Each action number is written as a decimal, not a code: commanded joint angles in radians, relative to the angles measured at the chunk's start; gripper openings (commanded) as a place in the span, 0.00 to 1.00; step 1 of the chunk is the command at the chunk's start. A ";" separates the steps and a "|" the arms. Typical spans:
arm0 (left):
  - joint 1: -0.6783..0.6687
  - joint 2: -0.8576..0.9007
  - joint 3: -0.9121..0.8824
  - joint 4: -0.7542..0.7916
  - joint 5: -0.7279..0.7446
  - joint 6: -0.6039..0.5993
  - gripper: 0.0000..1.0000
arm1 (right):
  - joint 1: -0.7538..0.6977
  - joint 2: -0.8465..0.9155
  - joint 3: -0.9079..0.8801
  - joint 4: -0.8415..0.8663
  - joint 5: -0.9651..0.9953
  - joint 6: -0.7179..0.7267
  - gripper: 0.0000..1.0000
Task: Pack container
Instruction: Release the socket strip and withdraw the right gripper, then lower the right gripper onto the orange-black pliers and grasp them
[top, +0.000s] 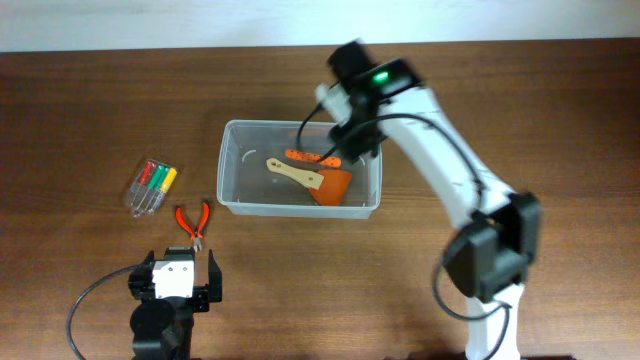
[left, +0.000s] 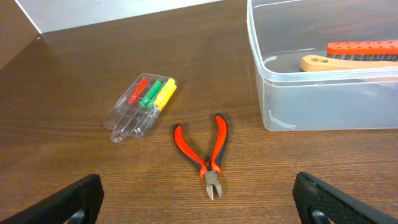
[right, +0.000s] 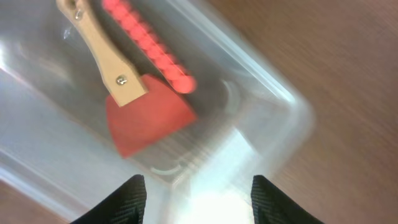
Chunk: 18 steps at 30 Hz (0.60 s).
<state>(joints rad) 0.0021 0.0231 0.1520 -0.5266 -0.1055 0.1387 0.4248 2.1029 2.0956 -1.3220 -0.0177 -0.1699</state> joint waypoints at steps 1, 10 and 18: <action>-0.003 -0.006 -0.007 0.003 -0.004 0.016 0.99 | -0.118 -0.111 0.036 -0.068 0.058 0.205 0.54; -0.003 -0.006 -0.007 0.003 -0.004 0.016 0.99 | -0.430 -0.116 -0.020 -0.155 0.056 0.319 0.59; -0.003 -0.006 -0.007 0.003 -0.004 0.016 0.99 | -0.583 -0.116 -0.234 -0.086 0.056 0.318 0.61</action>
<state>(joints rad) 0.0021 0.0231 0.1520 -0.5262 -0.1055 0.1387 -0.1265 1.9804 1.9564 -1.4353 0.0299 0.1318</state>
